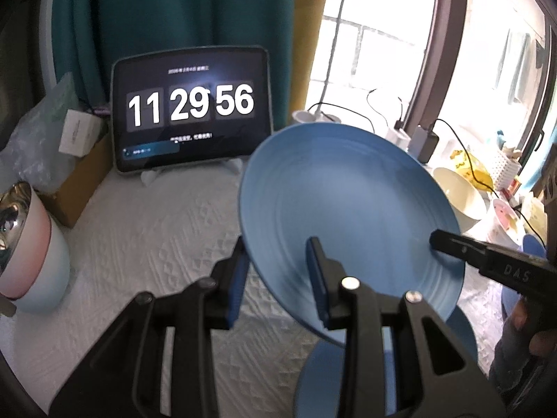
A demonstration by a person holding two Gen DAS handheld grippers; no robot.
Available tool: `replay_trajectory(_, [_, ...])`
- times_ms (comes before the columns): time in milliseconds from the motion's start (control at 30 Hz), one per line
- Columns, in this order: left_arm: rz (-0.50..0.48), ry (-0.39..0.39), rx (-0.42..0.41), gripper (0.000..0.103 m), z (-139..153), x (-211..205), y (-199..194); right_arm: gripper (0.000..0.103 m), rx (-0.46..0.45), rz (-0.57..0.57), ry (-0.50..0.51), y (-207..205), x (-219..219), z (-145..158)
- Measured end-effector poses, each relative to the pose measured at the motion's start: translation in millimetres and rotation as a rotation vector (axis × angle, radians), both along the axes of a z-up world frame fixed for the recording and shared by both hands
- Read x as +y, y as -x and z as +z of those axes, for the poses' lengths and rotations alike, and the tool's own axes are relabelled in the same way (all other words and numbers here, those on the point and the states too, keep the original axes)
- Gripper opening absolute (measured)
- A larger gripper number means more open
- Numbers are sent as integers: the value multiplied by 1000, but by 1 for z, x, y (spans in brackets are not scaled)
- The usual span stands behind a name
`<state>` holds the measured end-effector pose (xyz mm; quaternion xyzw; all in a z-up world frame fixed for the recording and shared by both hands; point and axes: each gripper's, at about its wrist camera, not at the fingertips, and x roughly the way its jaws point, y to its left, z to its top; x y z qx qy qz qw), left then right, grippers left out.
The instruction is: Organize plates and bowls
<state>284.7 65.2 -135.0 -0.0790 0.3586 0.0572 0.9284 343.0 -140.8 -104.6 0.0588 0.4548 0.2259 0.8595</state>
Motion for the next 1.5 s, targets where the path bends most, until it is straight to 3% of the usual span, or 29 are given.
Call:
replay_trajectory(900, [-23, -59, -9, 34, 20, -44, 57, 17, -39, 6, -56, 51, -41, 17])
replay_trajectory(1500, [-86, -46, 46, 34, -6, -63, 88, 17, 11, -24, 8, 91, -60, -3])
